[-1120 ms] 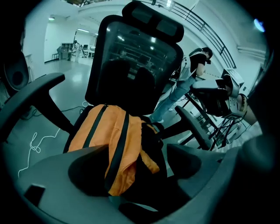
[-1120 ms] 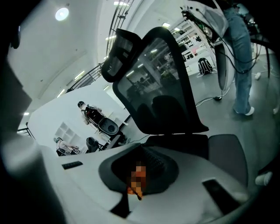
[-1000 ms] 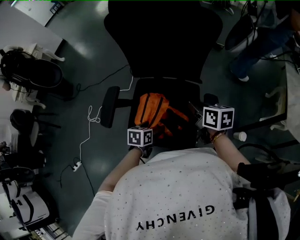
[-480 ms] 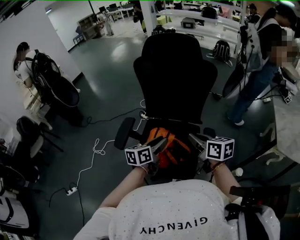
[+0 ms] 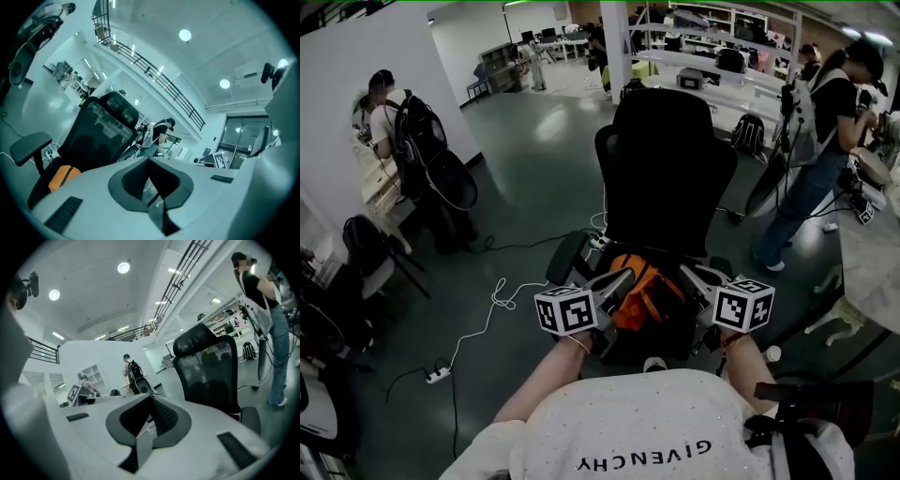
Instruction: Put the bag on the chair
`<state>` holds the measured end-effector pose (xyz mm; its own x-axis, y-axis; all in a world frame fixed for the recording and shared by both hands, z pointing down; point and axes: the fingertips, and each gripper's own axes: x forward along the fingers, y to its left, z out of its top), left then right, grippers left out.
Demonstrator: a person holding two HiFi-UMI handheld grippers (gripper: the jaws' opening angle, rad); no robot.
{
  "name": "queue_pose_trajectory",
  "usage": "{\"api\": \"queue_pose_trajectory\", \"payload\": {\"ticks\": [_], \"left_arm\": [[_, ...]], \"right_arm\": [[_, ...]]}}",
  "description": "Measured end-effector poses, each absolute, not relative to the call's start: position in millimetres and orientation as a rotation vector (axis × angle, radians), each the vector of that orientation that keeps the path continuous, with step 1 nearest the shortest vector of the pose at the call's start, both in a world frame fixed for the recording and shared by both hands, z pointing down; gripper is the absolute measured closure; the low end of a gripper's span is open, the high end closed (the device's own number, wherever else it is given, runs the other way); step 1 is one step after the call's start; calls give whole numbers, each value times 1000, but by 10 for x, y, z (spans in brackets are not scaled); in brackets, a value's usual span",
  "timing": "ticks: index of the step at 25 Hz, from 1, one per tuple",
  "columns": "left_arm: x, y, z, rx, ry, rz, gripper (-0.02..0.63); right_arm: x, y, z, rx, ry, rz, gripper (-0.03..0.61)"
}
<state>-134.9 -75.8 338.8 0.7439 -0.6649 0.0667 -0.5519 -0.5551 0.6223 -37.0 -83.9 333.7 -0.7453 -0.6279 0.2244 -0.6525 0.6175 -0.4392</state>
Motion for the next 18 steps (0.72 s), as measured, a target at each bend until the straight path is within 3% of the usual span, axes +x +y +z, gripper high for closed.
{"api": "queue_pose_trajectory", "payload": {"ticks": [9,18], "left_arm": [[-1544,-250,2736,2448,-973,-322,612],[-1619,99,2621,2465,-935,-361,612]], "right_arm": [[-406,-309,2627,1104,-3034,605,575],[-389,26,2811,1216,-2875,595,575]]}}
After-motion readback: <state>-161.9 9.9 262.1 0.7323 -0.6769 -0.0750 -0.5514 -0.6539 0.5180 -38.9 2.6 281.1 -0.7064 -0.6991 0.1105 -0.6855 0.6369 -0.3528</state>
